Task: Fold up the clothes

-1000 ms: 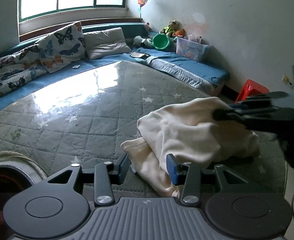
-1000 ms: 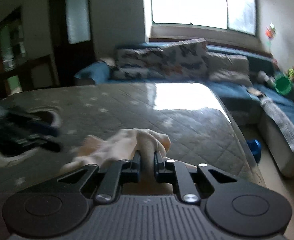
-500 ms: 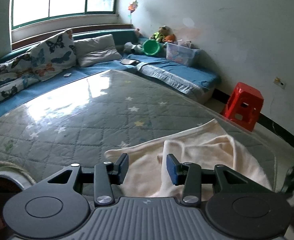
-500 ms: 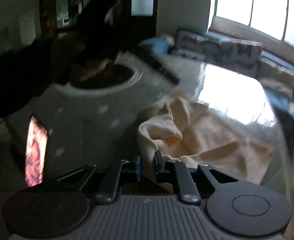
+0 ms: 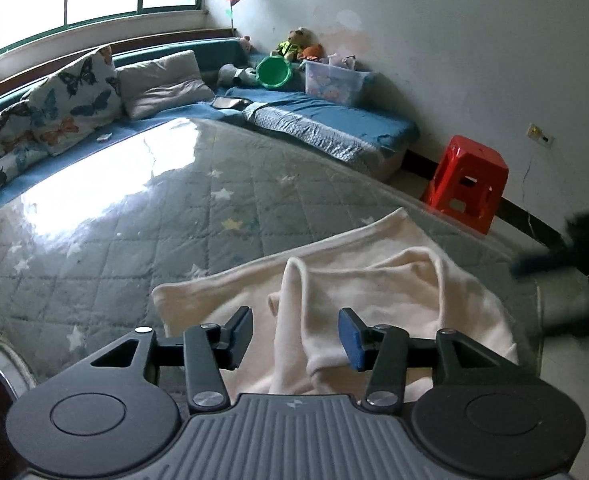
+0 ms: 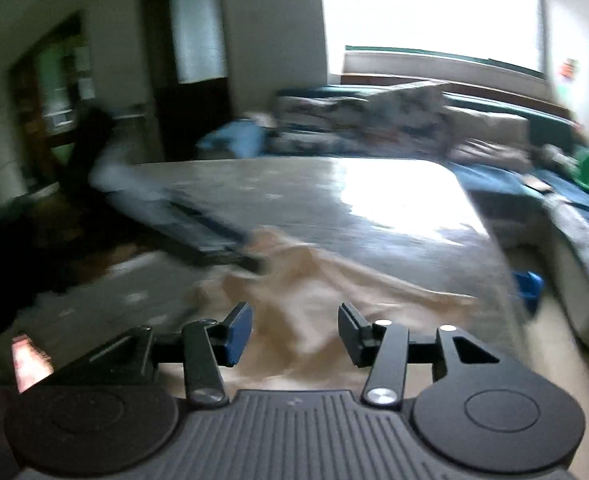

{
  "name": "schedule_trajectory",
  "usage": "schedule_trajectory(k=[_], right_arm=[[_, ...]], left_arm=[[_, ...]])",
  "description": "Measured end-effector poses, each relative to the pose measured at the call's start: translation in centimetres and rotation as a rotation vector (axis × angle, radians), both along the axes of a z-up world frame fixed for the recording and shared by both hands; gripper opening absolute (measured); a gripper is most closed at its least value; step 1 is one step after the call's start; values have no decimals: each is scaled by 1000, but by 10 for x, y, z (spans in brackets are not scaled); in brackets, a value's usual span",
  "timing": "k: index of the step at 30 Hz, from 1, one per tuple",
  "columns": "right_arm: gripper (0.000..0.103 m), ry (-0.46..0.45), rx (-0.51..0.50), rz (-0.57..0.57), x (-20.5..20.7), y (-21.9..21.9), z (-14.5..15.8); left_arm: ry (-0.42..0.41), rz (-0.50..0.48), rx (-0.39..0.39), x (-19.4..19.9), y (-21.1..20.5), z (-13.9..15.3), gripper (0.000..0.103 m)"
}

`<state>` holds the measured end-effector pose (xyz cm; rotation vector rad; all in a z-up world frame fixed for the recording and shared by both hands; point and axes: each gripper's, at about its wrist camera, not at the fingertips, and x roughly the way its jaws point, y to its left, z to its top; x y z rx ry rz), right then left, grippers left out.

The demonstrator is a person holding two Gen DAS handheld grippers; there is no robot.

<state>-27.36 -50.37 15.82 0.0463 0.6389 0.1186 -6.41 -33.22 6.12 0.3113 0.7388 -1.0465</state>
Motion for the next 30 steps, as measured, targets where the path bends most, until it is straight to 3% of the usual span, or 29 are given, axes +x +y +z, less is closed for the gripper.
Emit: schedule_trajectory(k=[8,12,15,17,20,23,30], right_arm=[[50,93,48,-228,23,-53,-45],[50,125,86,-267,22,-63,-61],[50,137,89,-266,23,-62,-67],[50,142,96,-259,25,-63,-70],[49,149,105,-239,31,-58,-74],[49,156,114,-205,42,-45,-78],[49,148,93,-116,87,-8,-80]], left_arm=[[39,150,12,25,38,-11,51],[59,147,45,25,41,-22,49],[62,118,59,18,36,-29,42],[62,109,64,14,32,-32,26],[59,114,58,12,33,-35,11],[58,136,45,14,39,-34,6],[19,230,50,28,70,-31,4]])
